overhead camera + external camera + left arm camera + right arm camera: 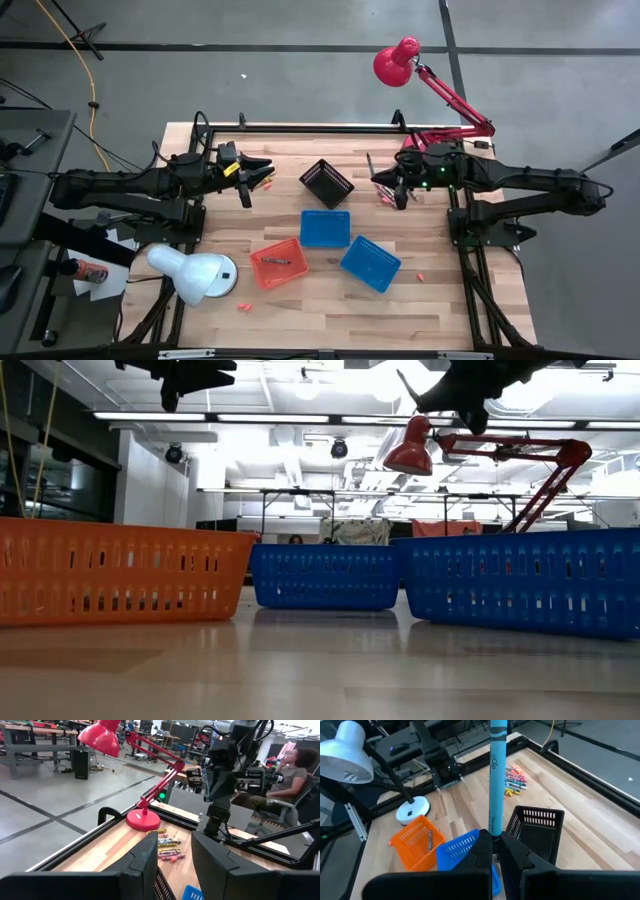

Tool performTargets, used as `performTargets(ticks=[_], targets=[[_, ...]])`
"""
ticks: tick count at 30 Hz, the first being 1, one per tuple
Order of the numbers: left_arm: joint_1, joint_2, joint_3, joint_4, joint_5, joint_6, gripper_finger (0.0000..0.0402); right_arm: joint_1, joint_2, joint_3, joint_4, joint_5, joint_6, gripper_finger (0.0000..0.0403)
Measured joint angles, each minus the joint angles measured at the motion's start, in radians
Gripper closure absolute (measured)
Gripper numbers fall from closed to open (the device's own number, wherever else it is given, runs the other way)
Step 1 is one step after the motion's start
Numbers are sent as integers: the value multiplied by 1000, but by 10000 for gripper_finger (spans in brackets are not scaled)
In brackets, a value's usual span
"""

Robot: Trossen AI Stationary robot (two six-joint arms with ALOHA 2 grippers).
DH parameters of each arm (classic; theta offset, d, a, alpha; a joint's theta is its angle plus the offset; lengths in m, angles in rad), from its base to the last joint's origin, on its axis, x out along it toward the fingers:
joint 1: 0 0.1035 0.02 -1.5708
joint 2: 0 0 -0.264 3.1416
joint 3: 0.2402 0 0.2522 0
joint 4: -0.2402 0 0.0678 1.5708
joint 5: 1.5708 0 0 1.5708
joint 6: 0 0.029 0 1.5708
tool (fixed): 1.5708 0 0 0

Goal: Sort crayons
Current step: Put the blue/green crayon into the orange bin

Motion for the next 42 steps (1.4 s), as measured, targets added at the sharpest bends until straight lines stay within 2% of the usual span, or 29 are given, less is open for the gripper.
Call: performTargets(ticks=[4,8,11,17,20,25,31,38,42], targets=[[0,0,0,0,-4,0,293,0,9,0,22,-9,2,402],[0,0,0,0,-5,1,293,13,100,0,86,-163,8,402],[0,0,0,0,-5,1,293,62,230,0,157,-233,1,402],[0,0,0,0,-6,1,293,163,536,3,461,-246,-32,402],[0,0,0,0,-7,1,293,193,673,65,522,-250,-77,402],[0,0,0,0,-7,1,293,224,876,264,512,-293,-199,400],[0,0,0,0,-7,1,293,254,1063,499,378,-365,-321,397],[0,0,0,0,-7,1,293,280,1186,687,193,-398,-427,395],[0,0,0,0,-7,1,293,290,1230,761,133,-398,-436,384]])
